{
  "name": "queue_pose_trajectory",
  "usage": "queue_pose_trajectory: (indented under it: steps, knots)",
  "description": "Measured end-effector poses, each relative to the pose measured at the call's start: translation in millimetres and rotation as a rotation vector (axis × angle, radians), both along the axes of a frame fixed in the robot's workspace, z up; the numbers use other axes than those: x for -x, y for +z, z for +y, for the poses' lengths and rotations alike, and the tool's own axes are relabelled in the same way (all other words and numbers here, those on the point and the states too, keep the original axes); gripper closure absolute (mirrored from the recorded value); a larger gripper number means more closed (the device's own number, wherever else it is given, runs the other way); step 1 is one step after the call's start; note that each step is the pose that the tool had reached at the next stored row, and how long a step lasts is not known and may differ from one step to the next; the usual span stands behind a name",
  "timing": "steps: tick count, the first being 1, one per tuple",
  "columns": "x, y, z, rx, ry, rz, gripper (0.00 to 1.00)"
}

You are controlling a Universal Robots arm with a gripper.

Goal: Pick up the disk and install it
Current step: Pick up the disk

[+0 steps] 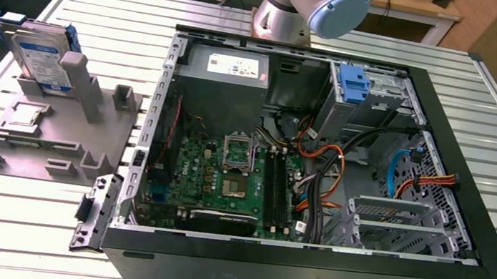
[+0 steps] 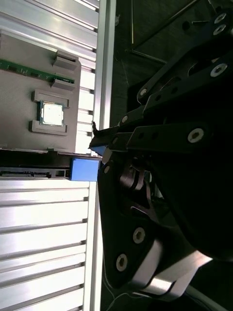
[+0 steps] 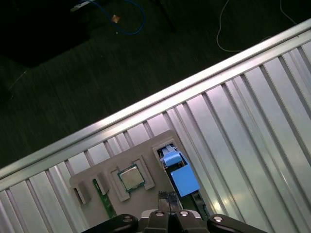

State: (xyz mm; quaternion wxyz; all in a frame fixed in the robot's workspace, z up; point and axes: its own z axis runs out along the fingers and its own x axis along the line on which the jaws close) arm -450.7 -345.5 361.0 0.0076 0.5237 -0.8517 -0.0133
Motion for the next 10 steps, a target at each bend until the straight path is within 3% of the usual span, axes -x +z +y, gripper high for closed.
queue_pose_trajectory:
  steps: [10]
  knots:
    - [-0.1,0.0,0.0,0.0000,0.023,0.0000,0.90]
